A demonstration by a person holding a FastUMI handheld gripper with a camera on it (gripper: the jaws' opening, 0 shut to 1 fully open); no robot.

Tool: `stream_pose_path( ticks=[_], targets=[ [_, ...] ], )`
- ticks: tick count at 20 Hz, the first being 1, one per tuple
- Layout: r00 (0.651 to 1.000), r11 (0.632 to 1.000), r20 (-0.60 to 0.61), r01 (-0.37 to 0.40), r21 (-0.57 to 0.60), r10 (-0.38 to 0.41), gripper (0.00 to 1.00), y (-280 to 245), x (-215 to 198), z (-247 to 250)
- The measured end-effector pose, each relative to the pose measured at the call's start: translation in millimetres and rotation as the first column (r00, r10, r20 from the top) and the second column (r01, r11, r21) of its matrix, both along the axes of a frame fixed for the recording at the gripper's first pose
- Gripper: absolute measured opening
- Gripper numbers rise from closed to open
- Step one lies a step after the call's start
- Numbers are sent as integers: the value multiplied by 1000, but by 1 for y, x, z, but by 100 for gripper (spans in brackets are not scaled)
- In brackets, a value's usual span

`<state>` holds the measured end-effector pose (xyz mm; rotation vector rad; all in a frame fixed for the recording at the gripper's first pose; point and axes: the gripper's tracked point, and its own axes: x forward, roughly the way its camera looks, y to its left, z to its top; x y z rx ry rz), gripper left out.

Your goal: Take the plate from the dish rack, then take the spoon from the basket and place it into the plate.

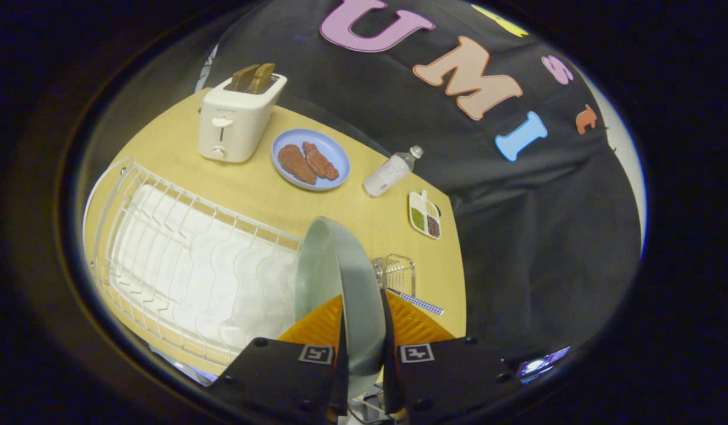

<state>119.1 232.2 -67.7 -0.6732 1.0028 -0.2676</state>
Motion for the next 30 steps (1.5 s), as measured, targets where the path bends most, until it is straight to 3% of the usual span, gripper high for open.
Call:
stream_pose_path(
  ticks=[4, 8, 11, 17, 22, 30],
  targets=[
    [1000, 1000, 20, -9, 5, 9, 27, 2, 3, 8],
    [998, 988, 66, -7, 154, -3, 27, 9, 4, 28],
    [993, 959, 113, -10, 282, -23, 27, 3, 3, 49],
    [965, 805, 204, 12, 593, -165, 27, -57, -21, 91],
    [936, 658, 217, 20, 753, -277, 27, -116, -60, 93],
    [910, 559, 155, 96, 824, -385, 27, -194, -112, 15]
  ],
)
